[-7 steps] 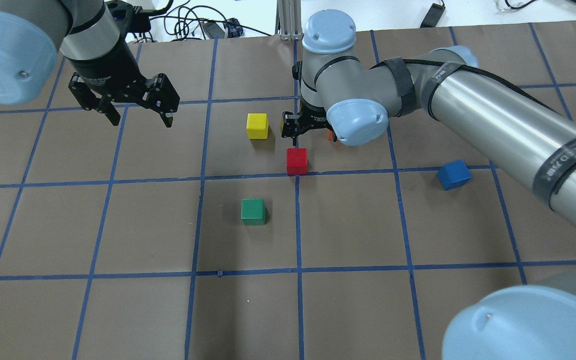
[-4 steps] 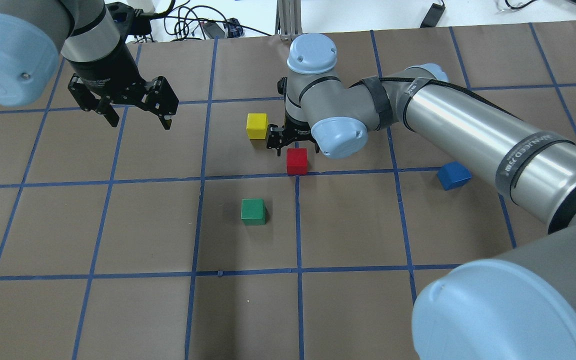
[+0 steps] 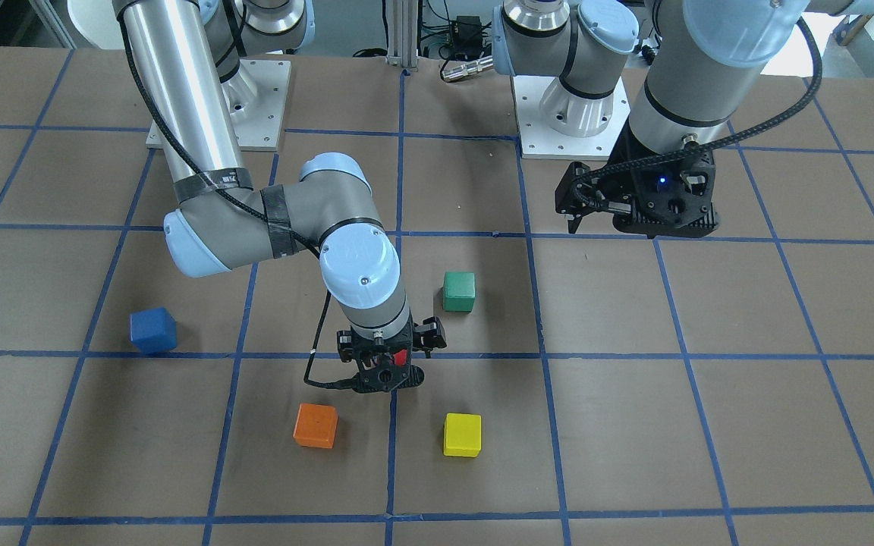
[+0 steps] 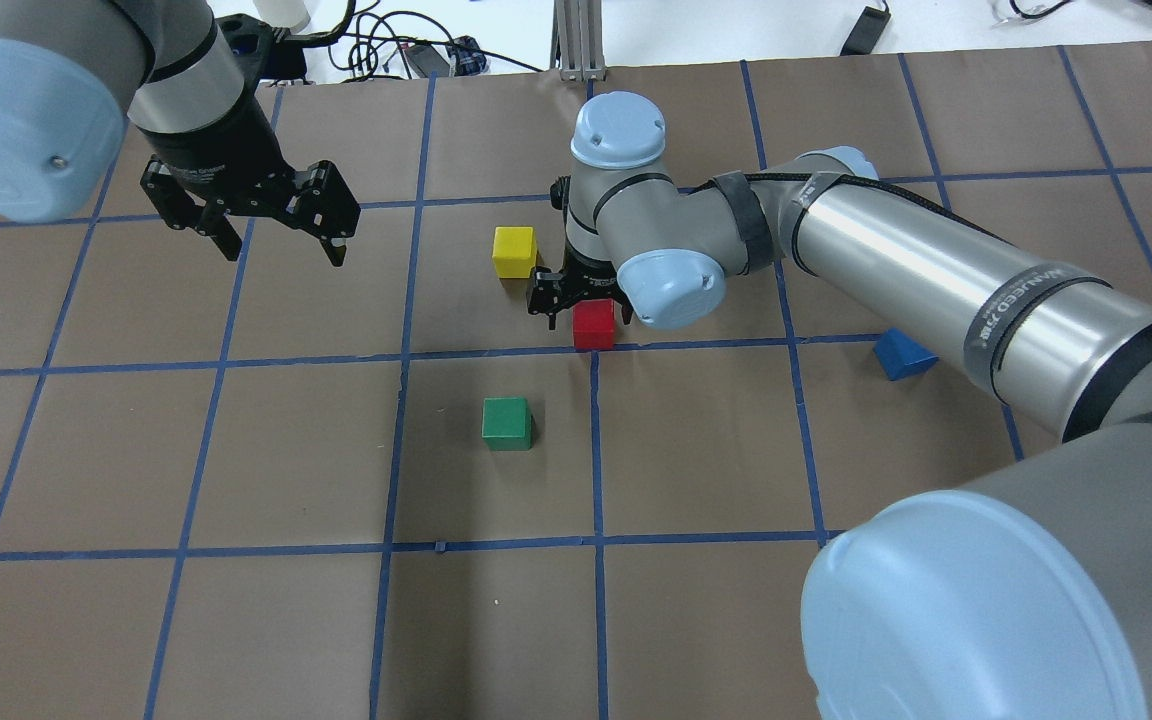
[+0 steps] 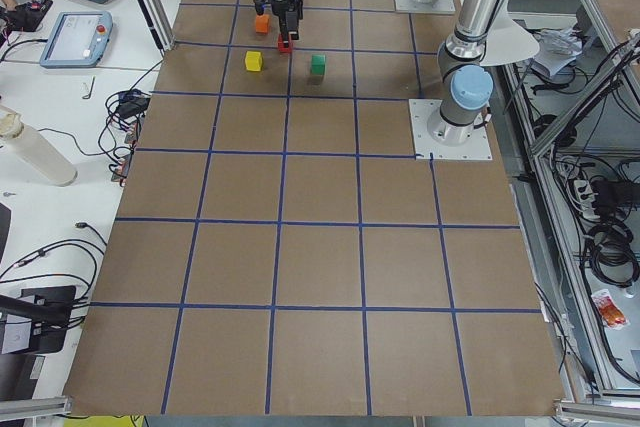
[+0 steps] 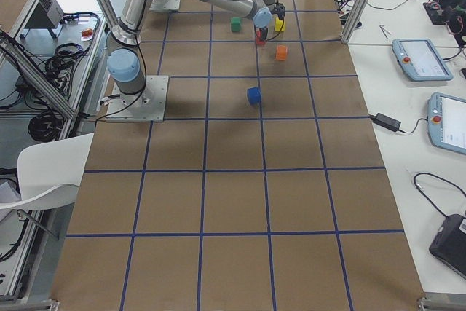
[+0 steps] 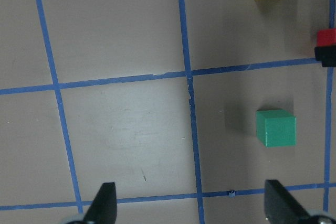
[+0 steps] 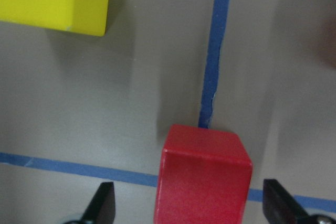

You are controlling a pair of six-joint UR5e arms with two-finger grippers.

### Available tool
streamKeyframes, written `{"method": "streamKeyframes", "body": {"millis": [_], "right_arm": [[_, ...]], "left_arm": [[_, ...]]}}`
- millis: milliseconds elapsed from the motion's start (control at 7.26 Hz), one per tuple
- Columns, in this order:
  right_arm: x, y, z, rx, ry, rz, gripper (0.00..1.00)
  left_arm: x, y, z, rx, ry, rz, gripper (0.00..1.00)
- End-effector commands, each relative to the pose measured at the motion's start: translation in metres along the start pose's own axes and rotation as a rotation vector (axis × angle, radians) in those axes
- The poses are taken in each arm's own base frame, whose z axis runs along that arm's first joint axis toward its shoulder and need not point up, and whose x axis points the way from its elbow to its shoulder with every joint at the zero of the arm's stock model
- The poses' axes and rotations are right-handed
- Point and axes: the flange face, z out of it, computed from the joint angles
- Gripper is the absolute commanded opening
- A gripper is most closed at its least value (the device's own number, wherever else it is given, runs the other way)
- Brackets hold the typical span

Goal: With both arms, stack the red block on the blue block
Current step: 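Lower the right gripper onto the red cube and close it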

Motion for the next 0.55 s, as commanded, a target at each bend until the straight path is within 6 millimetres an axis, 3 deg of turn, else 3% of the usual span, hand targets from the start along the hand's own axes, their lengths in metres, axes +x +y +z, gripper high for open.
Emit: {"method": "streamKeyframes", "body": {"millis": [0, 138, 275, 413], "right_arm": [[0.0005, 0.0, 0.0039, -0.005, 0.001, 0.001, 0.46], [0.0013, -0.0001, 0.0027, -0.004, 0.011, 0.002, 0.15], [0.0016, 0.0006, 0.0003, -0.004, 0.015, 0.001, 0.0], [0.003, 0.0028, -0.0032, -0.031, 0.025, 0.008, 0.0]], "left_arm": [[0.0001, 0.0006, -0.0006, 0.001, 0.0, -0.002, 1.0], [-0.0001, 0.0006, -0.0006, 0.001, -0.002, -0.002, 1.0], [-0.0001, 0.0006, -0.0006, 0.001, -0.002, -0.003, 1.0], [0.0, 0.001, 0.001, -0.003, -0.002, -0.003, 1.0]]}}
